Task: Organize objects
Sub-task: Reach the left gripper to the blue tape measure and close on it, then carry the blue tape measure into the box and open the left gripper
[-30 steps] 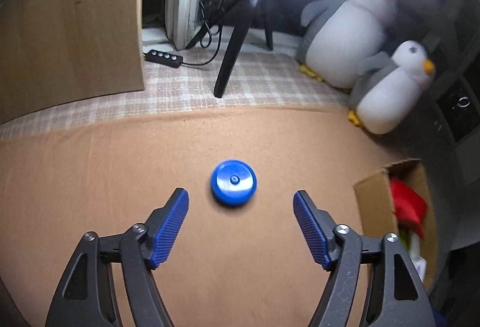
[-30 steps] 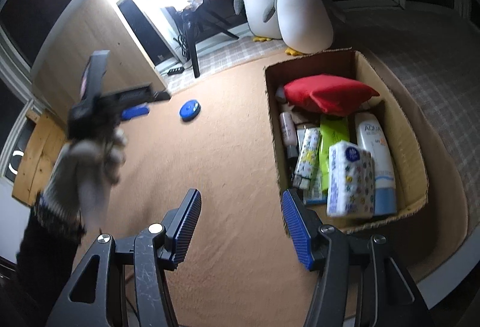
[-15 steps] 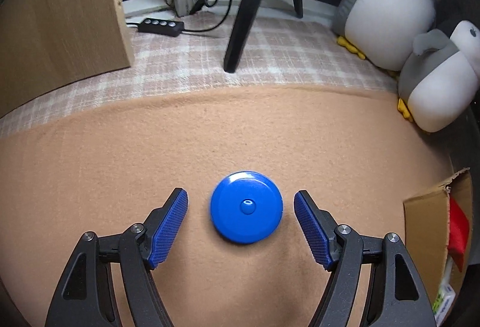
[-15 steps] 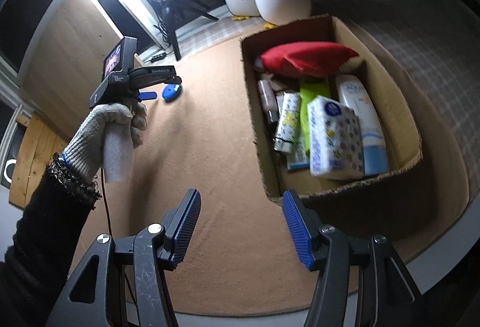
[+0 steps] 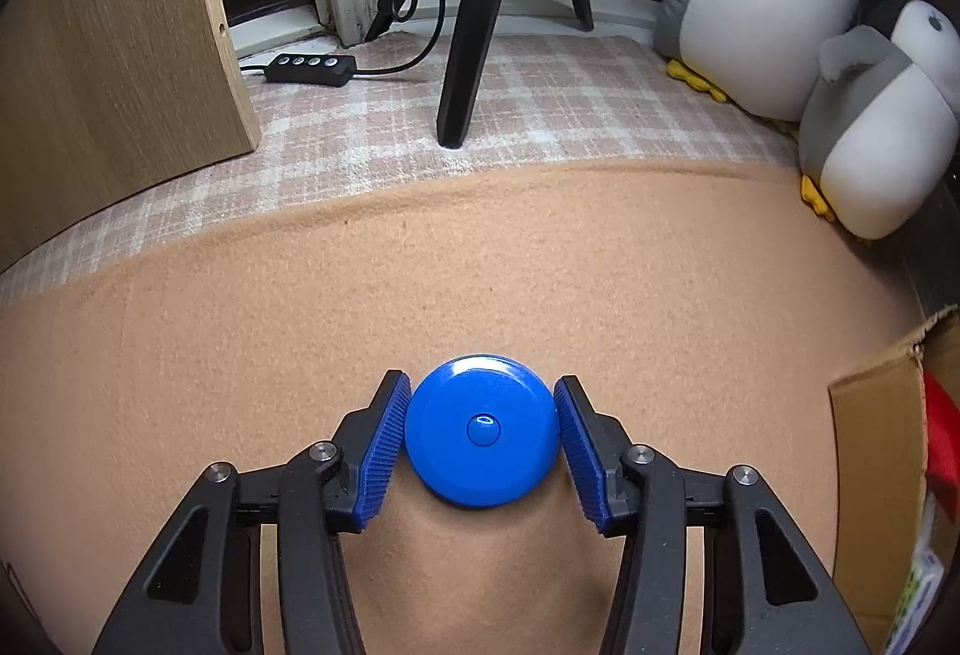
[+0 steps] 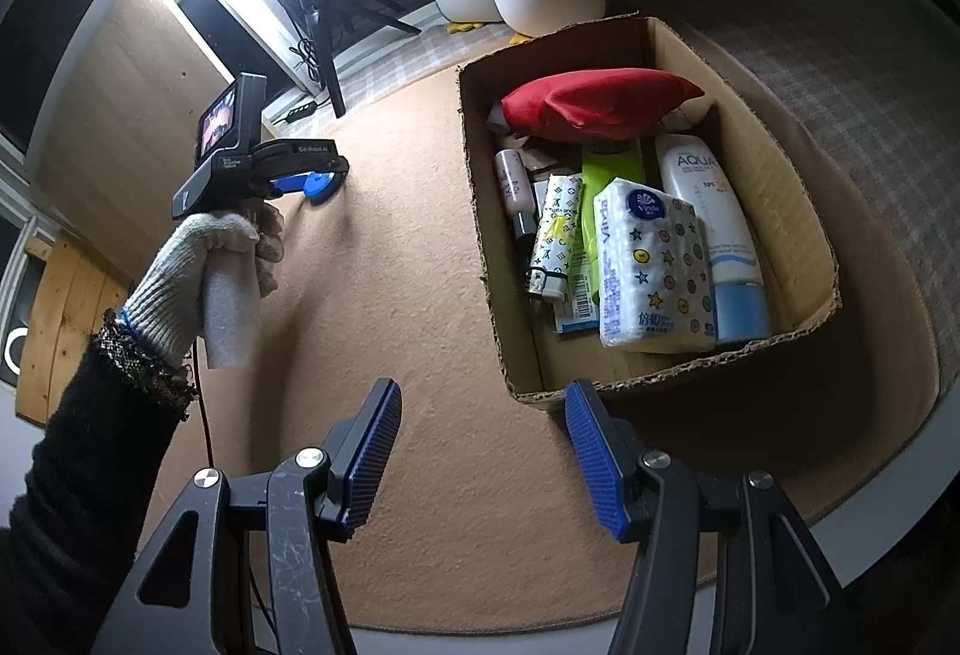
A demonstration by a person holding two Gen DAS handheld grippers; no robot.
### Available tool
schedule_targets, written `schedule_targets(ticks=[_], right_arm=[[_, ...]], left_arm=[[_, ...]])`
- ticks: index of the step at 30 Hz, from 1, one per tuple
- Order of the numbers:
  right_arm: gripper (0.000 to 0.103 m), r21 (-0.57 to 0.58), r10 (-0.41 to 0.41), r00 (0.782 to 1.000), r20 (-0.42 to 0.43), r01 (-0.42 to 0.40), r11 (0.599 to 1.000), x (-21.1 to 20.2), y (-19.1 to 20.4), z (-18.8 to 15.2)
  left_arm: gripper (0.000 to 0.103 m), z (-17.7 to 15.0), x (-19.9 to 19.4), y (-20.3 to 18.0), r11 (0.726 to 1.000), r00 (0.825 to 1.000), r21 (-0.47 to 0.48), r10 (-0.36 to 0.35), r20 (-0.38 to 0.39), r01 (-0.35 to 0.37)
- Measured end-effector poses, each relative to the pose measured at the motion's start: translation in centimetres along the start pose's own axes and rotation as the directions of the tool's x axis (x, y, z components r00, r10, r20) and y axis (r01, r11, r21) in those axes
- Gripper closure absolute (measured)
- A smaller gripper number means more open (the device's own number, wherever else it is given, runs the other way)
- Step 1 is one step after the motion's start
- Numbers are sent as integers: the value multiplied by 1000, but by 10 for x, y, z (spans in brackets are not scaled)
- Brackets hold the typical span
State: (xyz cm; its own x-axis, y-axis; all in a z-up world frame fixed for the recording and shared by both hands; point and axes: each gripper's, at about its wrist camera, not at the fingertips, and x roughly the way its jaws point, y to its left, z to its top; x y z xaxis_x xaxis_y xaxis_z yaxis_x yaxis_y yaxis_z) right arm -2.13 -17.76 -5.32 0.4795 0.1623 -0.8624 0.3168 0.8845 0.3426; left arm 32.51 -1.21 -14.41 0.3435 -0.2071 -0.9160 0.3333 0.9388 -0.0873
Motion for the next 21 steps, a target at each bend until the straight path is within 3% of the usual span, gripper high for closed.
schedule_targets(ticks=[8, 21], right_arm=[[50, -20, -2, 1000, 4, 2, 1000, 3, 1, 4], [50, -42, -20, 999, 45, 22, 999, -6, 1, -1]], left_arm=[[50, -39, -17, -2, 998, 1000, 49, -27, 13, 26], [50, -109, -84, -39, 979, 983, 108, -179, 35, 174]])
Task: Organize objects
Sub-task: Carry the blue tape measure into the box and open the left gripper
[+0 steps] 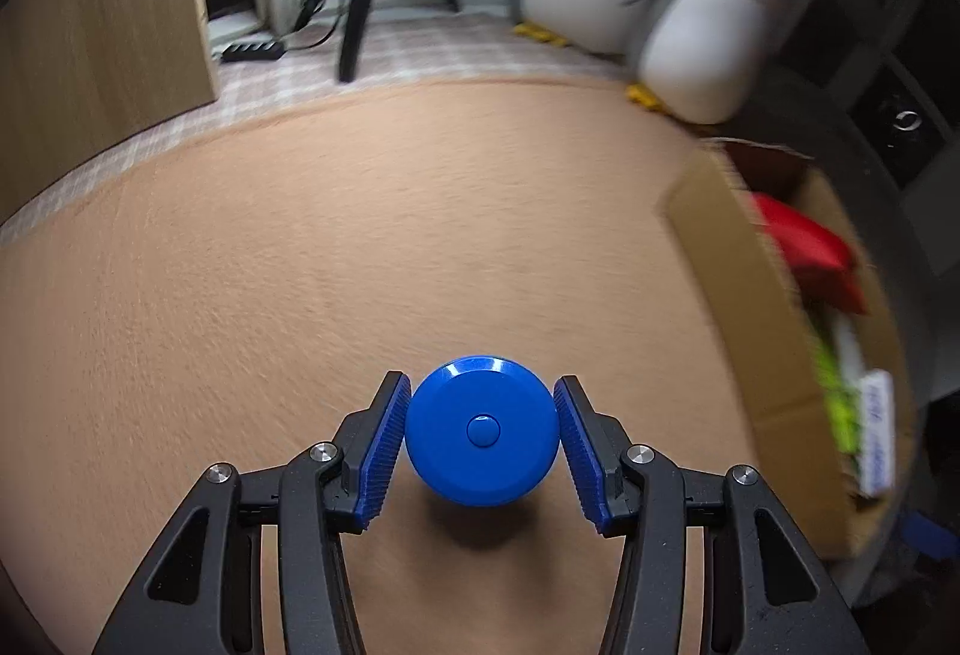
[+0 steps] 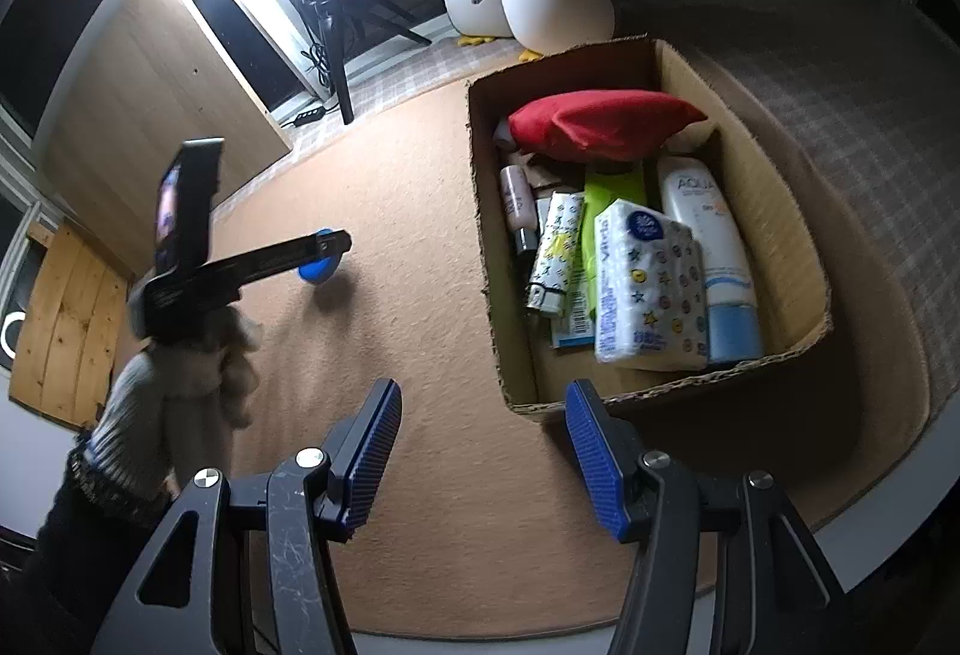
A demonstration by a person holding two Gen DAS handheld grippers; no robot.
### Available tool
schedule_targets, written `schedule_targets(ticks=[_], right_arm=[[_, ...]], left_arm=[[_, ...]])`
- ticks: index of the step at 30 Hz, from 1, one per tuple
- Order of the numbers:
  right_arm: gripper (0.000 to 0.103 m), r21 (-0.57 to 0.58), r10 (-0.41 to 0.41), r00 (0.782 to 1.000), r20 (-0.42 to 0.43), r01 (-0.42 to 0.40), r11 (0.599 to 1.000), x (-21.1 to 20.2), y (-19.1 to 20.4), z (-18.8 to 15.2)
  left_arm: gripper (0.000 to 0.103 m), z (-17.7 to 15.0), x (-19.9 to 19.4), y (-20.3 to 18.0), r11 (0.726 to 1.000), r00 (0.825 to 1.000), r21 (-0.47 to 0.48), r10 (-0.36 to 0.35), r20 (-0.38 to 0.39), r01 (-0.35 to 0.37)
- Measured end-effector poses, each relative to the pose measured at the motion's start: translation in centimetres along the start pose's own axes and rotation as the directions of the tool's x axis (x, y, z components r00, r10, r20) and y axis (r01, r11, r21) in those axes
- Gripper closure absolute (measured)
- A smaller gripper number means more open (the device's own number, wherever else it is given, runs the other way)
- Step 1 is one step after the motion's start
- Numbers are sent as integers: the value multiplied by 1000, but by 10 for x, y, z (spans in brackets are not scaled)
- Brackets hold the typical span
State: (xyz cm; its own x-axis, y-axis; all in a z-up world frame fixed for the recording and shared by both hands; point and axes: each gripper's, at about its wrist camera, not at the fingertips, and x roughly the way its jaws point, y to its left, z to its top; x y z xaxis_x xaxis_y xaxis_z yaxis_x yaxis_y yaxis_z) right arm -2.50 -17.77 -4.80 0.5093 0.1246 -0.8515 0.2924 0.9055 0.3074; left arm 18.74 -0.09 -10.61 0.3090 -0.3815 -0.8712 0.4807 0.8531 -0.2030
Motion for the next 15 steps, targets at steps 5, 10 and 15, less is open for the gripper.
schedule_targets(ticks=[5, 10, 15], right_arm=[[50, -26, -39, 999, 20, 40, 999, -5, -1, -4], [50, -21, -54, 998, 27, 55, 998, -10, -5, -8], [50, -23, -86, 995, 52, 88, 996, -17, -7, -10]], left_arm=[[50, -3, -29, -41, 996, 997, 66, -65, 42, 62], [50, -1, -46, -94, 980, 988, 148, -141, 63, 130], [50, 2, -49, -144, 961, 981, 219, -185, 62, 168]])
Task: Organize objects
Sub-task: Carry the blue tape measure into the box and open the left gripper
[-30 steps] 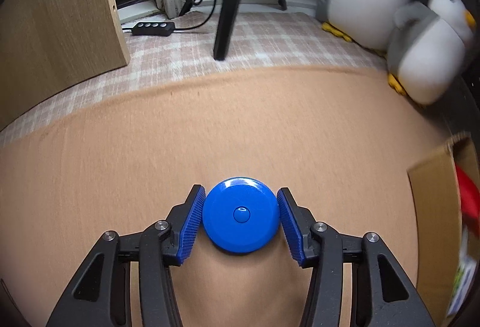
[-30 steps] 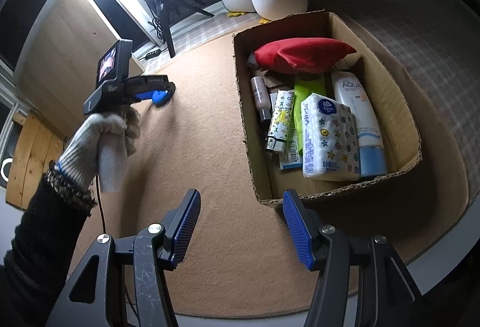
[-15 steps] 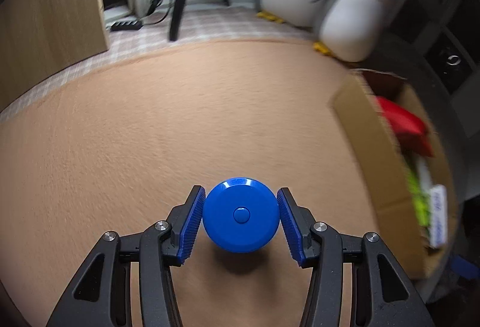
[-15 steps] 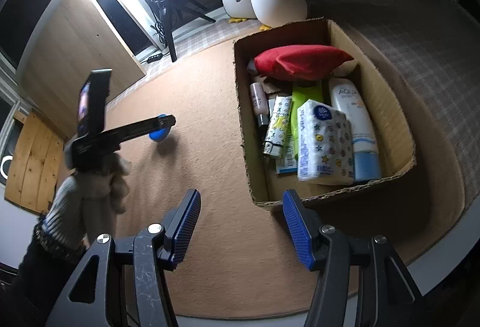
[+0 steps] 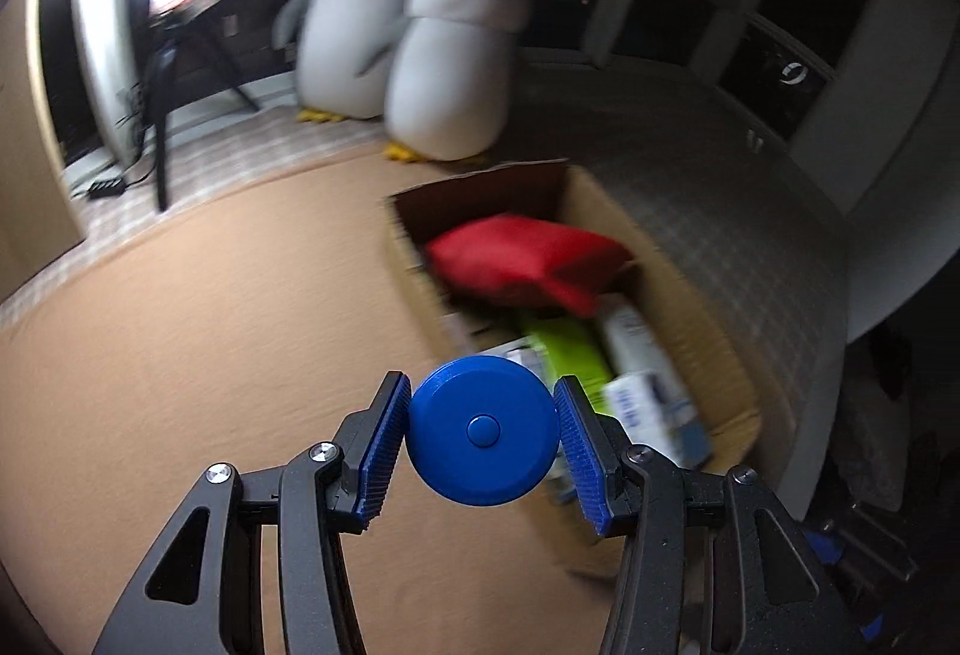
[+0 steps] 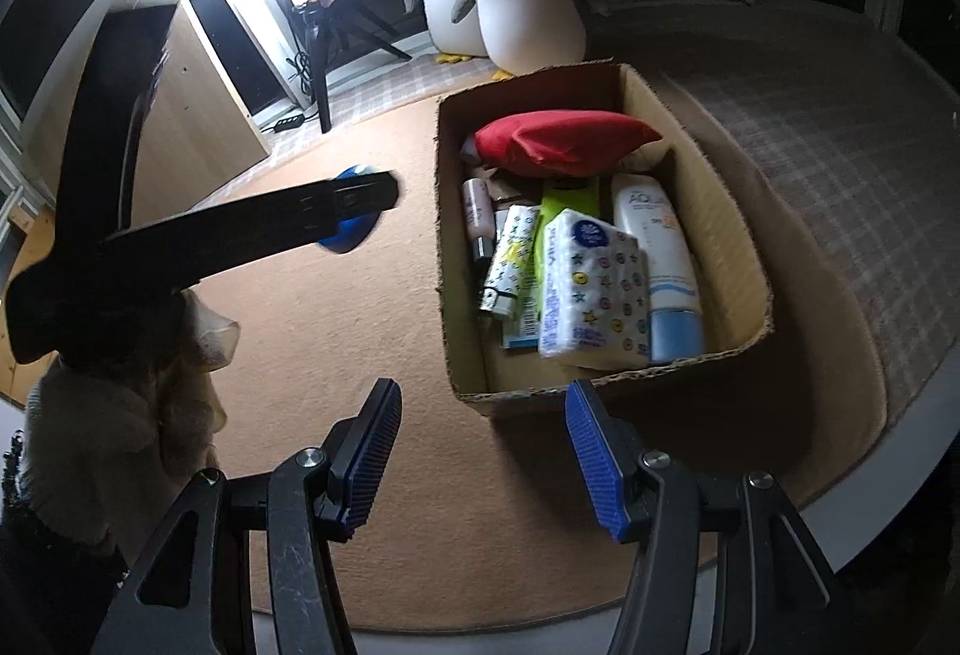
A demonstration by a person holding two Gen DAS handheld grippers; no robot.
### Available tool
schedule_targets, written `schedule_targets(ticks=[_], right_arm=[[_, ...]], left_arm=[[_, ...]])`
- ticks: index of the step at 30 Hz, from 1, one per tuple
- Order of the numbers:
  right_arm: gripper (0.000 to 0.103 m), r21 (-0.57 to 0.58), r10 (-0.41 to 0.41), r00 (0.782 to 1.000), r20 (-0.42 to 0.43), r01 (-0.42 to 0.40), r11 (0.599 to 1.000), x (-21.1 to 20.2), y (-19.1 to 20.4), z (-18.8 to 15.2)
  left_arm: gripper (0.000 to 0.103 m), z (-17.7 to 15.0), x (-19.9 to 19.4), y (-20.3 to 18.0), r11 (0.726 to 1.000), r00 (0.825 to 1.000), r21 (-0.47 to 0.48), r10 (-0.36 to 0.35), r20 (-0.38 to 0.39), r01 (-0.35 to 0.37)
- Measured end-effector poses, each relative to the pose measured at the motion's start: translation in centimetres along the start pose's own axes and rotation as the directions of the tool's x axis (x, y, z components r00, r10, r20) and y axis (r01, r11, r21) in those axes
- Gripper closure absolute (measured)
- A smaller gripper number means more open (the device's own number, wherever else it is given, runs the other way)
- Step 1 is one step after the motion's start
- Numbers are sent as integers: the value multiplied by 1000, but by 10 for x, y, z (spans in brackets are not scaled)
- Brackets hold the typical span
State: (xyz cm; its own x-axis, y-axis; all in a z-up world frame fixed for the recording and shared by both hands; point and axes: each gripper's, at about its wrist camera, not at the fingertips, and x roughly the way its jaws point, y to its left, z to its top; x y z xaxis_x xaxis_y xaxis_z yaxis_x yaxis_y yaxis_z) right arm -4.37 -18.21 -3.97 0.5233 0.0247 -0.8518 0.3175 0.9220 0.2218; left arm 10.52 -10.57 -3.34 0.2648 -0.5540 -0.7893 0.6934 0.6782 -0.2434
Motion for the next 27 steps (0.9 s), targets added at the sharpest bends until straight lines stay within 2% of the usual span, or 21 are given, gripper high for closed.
schedule_targets(ticks=[6, 12, 27], right_arm=[[50, -8, -38, 999, 23, 38, 999, -7, -5, -2], [50, 5, -41, 999, 22, 41, 999, -8, -13, -5], [50, 23, -48, 999, 14, 48, 999, -10, -20, -8]], left_arm=[[50, 10, 18, -30, 999, 1000, 36, -26, -17, 26], [50, 12, 34, -49, 997, 998, 58, -39, -40, 42], [49, 16, 34, -51, 997, 998, 50, -54, -40, 56]])
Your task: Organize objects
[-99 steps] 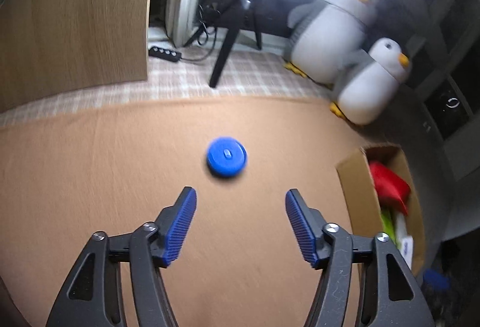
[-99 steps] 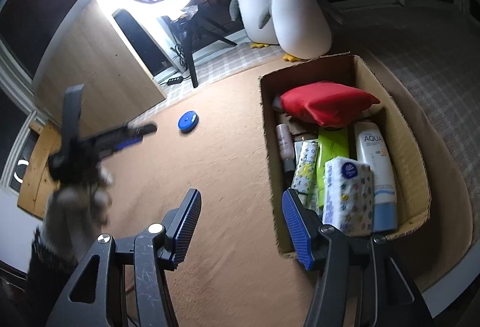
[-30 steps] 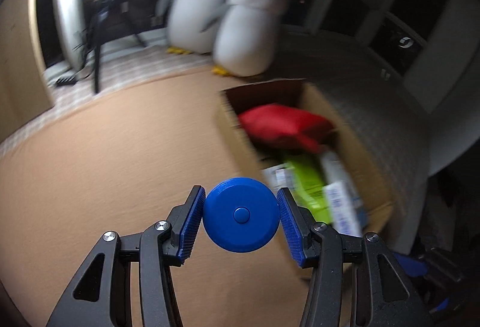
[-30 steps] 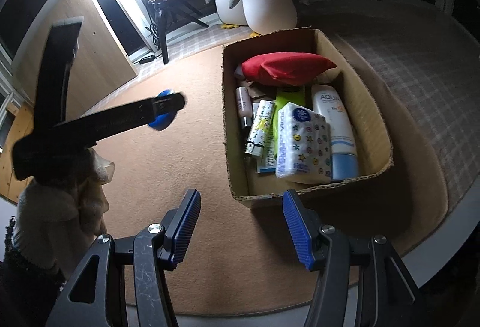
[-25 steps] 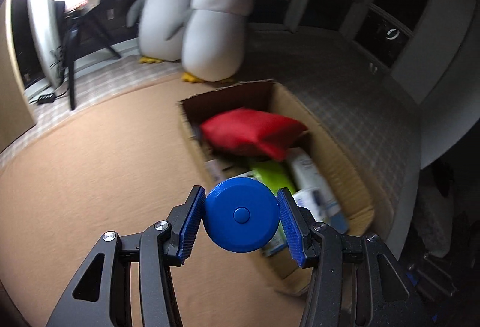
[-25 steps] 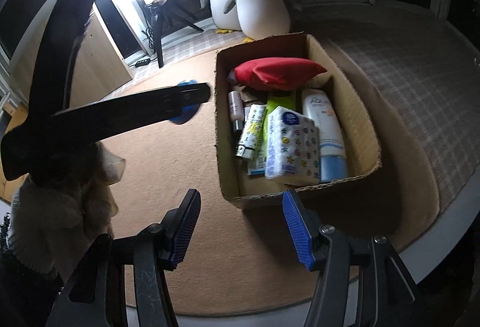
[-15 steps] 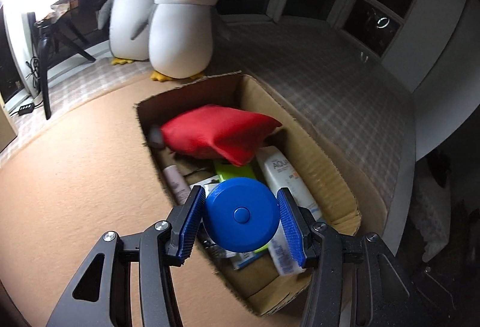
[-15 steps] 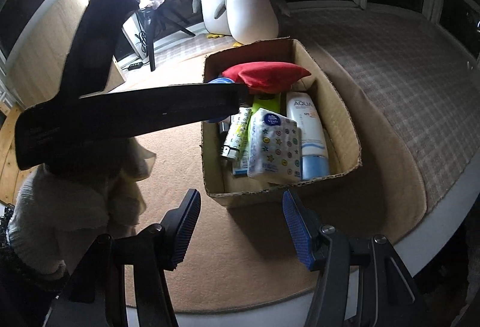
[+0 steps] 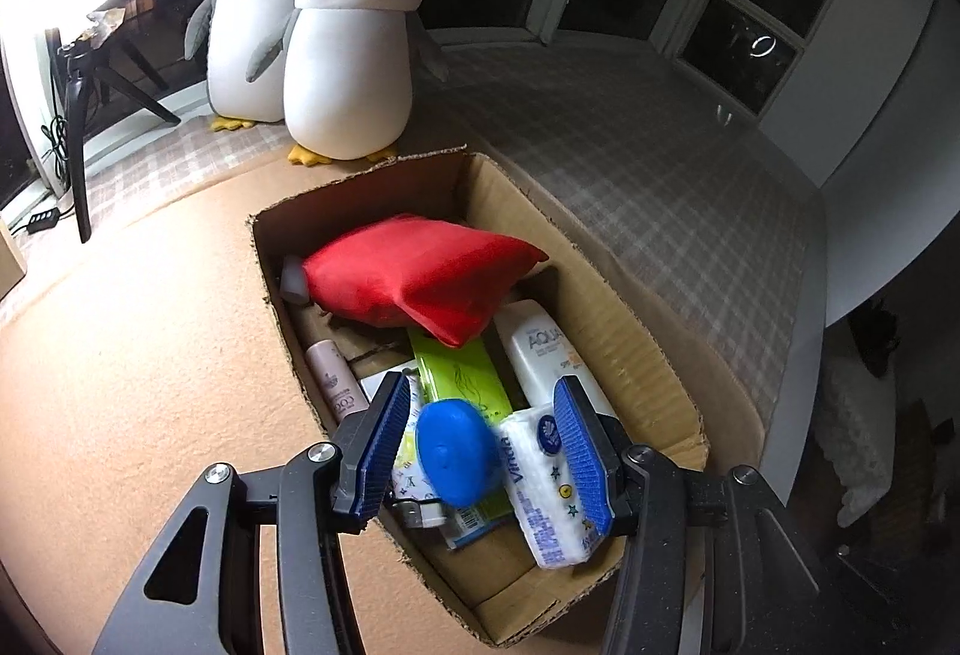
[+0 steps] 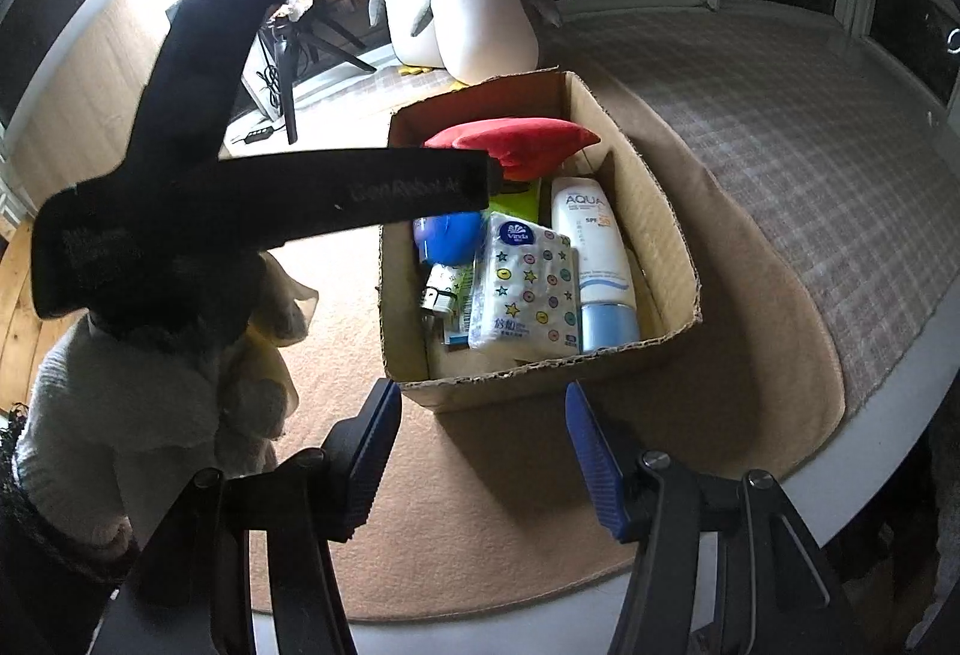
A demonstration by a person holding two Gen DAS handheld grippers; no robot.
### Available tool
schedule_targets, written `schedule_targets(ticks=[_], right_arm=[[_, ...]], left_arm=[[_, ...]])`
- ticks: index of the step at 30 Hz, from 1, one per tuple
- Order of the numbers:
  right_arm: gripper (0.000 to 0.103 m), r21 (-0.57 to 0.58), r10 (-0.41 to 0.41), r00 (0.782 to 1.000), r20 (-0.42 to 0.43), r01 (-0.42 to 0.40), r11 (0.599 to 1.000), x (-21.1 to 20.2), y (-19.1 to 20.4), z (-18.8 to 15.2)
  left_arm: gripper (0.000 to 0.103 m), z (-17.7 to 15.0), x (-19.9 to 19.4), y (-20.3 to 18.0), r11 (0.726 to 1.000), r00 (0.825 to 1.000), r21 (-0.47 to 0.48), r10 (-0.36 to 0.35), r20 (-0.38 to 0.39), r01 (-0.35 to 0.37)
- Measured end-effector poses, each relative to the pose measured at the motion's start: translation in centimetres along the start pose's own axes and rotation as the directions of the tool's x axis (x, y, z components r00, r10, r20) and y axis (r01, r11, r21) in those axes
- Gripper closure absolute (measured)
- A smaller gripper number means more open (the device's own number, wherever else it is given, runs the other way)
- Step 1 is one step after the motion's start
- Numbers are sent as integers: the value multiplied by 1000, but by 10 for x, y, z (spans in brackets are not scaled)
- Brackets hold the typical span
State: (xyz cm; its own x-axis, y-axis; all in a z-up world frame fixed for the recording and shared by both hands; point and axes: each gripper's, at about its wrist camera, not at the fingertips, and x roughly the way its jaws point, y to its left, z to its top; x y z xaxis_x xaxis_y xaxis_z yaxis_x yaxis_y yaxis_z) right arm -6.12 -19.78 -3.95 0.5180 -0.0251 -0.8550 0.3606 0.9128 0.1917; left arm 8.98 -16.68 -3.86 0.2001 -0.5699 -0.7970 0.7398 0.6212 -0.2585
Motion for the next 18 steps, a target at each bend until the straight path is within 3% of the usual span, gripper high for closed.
schedule_targets(ticks=[10, 18], right_arm=[[50, -16, 4, 1000, 5, -4, 1000, -2, 12, -1], [50, -61, 25, 1000, -2, -25, 998, 3, 39, 2]], left_arm=[[49, -5, -33, 16, 1000, 998, -19, 26, 51, -25], [49, -24, -90, 57, 993, 988, -78, 98, 117, -89]])
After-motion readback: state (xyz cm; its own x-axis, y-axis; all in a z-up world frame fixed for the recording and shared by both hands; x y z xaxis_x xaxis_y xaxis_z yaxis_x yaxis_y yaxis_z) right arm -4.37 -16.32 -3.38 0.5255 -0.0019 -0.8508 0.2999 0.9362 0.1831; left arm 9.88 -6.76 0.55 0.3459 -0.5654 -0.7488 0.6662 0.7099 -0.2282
